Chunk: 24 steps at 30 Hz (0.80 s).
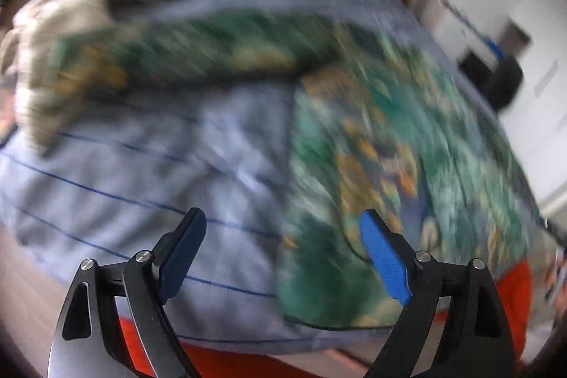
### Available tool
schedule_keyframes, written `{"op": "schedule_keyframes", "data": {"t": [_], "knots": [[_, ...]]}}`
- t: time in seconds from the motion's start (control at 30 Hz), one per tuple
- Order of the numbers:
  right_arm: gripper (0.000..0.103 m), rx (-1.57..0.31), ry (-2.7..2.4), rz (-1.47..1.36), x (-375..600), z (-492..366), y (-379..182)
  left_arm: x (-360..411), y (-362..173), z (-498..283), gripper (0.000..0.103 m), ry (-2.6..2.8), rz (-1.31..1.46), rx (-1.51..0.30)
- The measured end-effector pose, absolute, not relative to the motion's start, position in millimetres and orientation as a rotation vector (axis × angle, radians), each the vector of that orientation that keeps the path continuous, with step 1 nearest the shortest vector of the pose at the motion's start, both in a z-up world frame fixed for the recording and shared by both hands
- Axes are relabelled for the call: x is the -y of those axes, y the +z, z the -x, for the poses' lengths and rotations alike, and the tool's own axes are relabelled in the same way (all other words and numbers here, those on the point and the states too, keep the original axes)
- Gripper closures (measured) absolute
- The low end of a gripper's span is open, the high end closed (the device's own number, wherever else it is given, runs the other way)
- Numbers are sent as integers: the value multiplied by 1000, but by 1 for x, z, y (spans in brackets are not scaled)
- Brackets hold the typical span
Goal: Fold large clothes
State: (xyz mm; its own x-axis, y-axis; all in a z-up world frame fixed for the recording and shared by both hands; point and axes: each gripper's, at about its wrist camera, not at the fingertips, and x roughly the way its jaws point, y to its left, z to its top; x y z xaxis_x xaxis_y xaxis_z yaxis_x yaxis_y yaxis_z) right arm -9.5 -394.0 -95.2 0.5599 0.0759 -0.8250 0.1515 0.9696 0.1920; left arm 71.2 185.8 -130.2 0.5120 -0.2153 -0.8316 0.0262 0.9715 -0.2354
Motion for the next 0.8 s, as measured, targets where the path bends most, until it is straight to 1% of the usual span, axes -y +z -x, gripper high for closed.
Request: {"op": "schedule_keyframes", "data": {"t": [0.13, 0.2, 0.23, 0.27, 0.3, 0.33, 0.37, 0.4, 0.43, 0.53, 0.67, 0.7, 0.73, 0.77, 0.8], "knots": [[38, -1129, -15, -313, 426, 6, -136, -157, -165, -82, 14, -195, 147, -1128], [38, -1182, 39, -345, 429, 5, -154, -148, -172, -81, 13, -213, 138, -1159], [37, -1182, 68, -385, 430, 6, -160, -145, -173, -80, 14, -219, 142, -1163], [40, -1160, 122, -434, 428, 8, -161, -143, -172, -78, 19, -235, 157, -1166], [47, -1147, 165, -458, 425, 10, -161, -141, -170, -78, 40, -253, 174, -1169], [73, -1134, 217, -475, 419, 10, -159, -139, -171, -76, 65, -259, 177, -1168], [86, -1133, 227, -447, 412, 11, -156, -136, -169, -74, 71, -265, 173, -1164], [86, -1134, 227, -423, 409, 11, -153, -134, -166, -74, 80, -266, 163, -1162], [88, -1136, 218, -384, 403, 12, -150, -132, -164, -72, 84, -271, 153, -1161], [90, -1141, 204, -325, 393, 20, -138, -129, -156, -65, 88, -276, 121, -1159], [90, -1141, 206, -301, 385, 39, -121, -131, -155, -53, 87, -269, 55, -1158], [90, -1142, 199, -293, 386, 40, -122, -131, -157, -54, 84, -264, 44, -1158], [89, -1135, 176, -277, 385, 41, -124, -131, -159, -57, 77, -253, 30, -1153], [80, -1130, 155, -266, 383, 39, -128, -131, -159, -59, 72, -236, 27, -1145], [76, -1132, 135, -263, 388, 33, -130, -133, -157, -61, 60, -212, 32, -1137]]}}
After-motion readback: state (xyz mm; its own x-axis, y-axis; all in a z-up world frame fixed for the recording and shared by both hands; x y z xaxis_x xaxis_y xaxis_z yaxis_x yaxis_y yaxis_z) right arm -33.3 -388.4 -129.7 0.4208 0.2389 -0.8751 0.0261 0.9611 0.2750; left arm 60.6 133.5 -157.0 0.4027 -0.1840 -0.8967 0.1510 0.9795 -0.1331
